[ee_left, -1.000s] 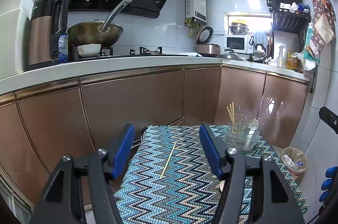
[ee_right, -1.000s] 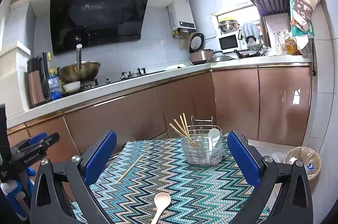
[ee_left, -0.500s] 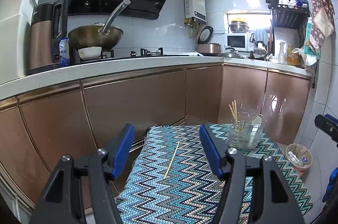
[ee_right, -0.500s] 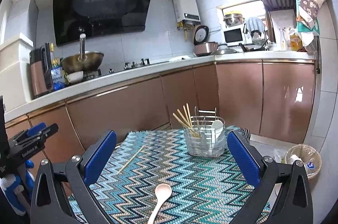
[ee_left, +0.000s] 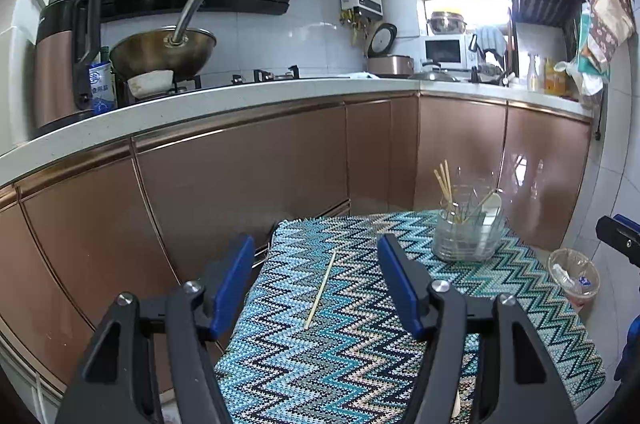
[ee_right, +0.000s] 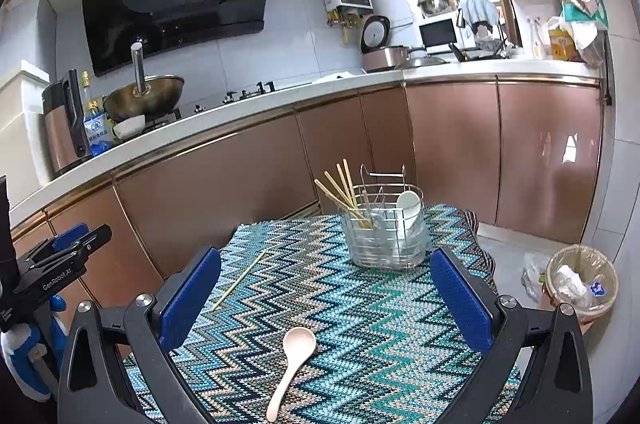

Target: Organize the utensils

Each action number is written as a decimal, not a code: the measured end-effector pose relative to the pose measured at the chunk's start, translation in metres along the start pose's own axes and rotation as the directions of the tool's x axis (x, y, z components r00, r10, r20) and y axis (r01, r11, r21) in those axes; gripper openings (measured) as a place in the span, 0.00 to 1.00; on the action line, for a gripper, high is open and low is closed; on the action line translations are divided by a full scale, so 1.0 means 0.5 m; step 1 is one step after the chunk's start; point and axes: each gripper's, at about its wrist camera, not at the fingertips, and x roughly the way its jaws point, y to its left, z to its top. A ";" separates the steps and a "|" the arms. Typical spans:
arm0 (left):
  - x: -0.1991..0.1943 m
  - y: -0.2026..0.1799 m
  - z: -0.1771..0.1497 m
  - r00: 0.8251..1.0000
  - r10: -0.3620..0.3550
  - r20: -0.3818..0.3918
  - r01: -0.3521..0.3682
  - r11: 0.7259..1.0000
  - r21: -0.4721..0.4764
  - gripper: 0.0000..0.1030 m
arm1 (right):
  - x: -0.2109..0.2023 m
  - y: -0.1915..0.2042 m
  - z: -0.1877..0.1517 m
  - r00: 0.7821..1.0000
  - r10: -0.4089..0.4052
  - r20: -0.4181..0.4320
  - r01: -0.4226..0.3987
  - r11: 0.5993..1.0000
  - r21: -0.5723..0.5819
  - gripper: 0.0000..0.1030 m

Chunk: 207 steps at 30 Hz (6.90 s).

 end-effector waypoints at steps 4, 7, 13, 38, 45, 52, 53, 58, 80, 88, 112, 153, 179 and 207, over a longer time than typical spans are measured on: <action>0.021 -0.009 -0.004 1.000 -0.002 -0.019 0.002 1.000 0.015 0.60 | 0.020 -0.012 -0.005 1.000 0.002 -0.021 -0.002 1.000 0.007 1.00; 0.039 -0.015 -0.004 0.999 -0.002 -0.036 0.003 1.000 0.024 0.60 | 0.033 -0.018 -0.008 0.999 0.002 -0.032 -0.002 1.000 0.012 1.00; 0.107 -0.026 -0.025 0.991 -0.035 -0.126 0.040 0.998 0.038 0.60 | 0.072 -0.035 -0.023 0.997 0.005 -0.081 -0.004 1.000 0.013 0.99; 0.578 0.031 -0.111 0.733 -0.296 -0.612 0.301 0.948 -0.098 0.60 | 0.429 -0.031 -0.211 0.739 0.323 -0.591 -0.331 0.938 0.099 0.43; 0.755 0.019 -0.109 0.664 -0.258 -0.702 0.280 0.956 -0.085 0.40 | 0.464 -0.039 -0.221 0.691 0.354 -0.630 -0.376 0.921 0.105 0.39; 0.821 0.014 -0.118 0.622 -0.229 -0.749 0.286 0.957 -0.055 0.20 | 0.485 -0.031 -0.229 0.656 0.377 -0.654 -0.416 0.903 0.104 0.31; 0.823 0.011 -0.117 0.618 -0.221 -0.755 0.293 0.955 -0.039 0.20 | 0.489 -0.028 -0.231 0.647 0.386 -0.658 -0.427 0.898 0.107 0.28; 0.827 -0.008 -0.116 0.606 -0.189 -0.773 0.318 0.948 0.018 0.15 | 0.505 0.002 -0.237 0.612 0.395 -0.685 -0.468 0.879 0.089 0.19; 0.433 0.013 0.041 0.833 -0.367 -0.414 0.383 0.922 -0.046 0.04 | 0.310 0.058 -0.141 0.786 0.236 -0.572 -0.380 0.914 -0.145 0.07; 0.283 0.032 0.080 0.854 -0.425 -0.302 0.423 0.903 -0.073 0.04 | 0.173 0.068 -0.097 0.864 0.187 -0.467 -0.299 0.937 -0.178 0.07; 0.172 -0.093 0.284 0.819 -0.573 -0.022 0.568 0.815 -0.114 0.04 | 0.069 0.048 0.182 0.995 -0.073 0.072 0.090 0.960 -0.266 0.07; 0.277 -0.193 0.264 0.913 -0.390 0.116 0.399 0.914 -0.069 0.49 | 0.253 0.024 0.226 0.962 -0.146 0.230 0.215 0.926 -0.309 0.46; -0.147 -0.039 0.178 0.976 -0.002 0.217 0.011 0.999 -0.040 0.69 | -0.134 0.144 0.132 0.921 -0.196 0.336 0.268 0.946 -0.183 1.00; -0.306 0.021 0.110 0.955 0.027 0.295 -0.011 0.998 -0.056 0.70 | -0.281 0.175 0.076 0.852 -0.323 0.412 0.390 0.916 -0.090 1.00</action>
